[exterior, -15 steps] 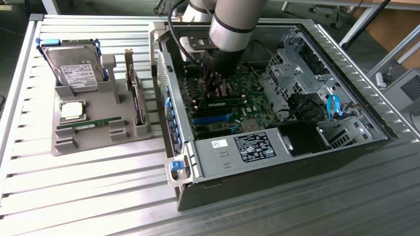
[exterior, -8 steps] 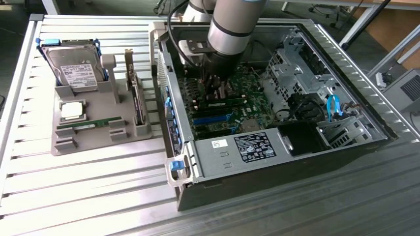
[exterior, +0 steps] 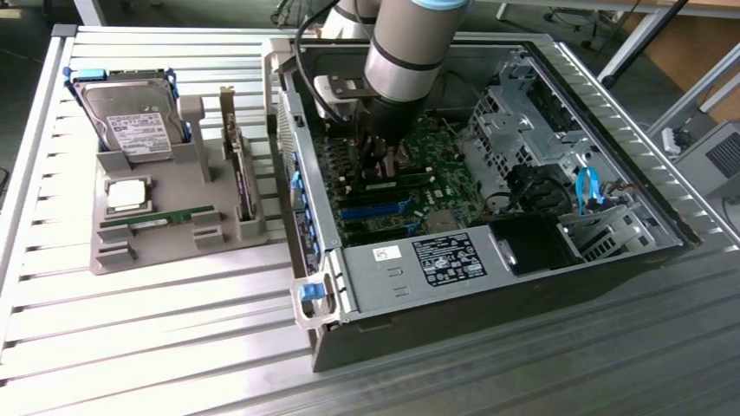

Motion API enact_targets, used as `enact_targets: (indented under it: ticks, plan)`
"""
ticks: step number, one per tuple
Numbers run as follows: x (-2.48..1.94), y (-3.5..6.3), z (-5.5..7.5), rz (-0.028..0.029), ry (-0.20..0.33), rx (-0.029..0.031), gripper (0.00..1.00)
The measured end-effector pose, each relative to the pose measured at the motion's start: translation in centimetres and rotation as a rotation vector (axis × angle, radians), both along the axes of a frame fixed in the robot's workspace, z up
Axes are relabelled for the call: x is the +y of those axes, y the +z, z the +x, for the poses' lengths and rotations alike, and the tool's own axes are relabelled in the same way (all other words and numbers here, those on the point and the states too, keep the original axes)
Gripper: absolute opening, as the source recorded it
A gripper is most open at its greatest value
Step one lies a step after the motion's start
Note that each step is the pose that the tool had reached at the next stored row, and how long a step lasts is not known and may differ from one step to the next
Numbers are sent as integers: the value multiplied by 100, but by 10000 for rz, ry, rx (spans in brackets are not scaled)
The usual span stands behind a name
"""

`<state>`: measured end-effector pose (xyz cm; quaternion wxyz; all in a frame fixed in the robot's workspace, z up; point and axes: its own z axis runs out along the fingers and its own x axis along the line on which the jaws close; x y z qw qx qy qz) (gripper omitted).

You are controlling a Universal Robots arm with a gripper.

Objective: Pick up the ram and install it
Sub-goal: 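Press down the ram until it locks into place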

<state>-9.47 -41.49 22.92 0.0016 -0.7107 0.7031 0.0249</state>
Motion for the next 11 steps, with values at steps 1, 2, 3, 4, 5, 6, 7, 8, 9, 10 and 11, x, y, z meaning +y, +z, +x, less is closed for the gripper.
enact_targets:
  ticks: [1,2,3,4,5,6,7,8,9,10,11]
  plan:
    - [0,-3,0,1,1,1,9]
    - [0,-3,0,1,1,0,9]
    - [1,-2,1,6,2,-2,9]
    - [3,14,2,20,4,-12,9]
    - [2,50,2,14,5,-9,9]
    - [1,89,2,3,5,-6,9]
    - [1,133,1,-6,5,-4,9]
    - [1,178,1,-20,5,-6,9]
    - [2,210,1,-40,5,-5,9]
    - [2,243,1,-59,5,-4,9]
    - [3,254,6,-71,4,-4,9]
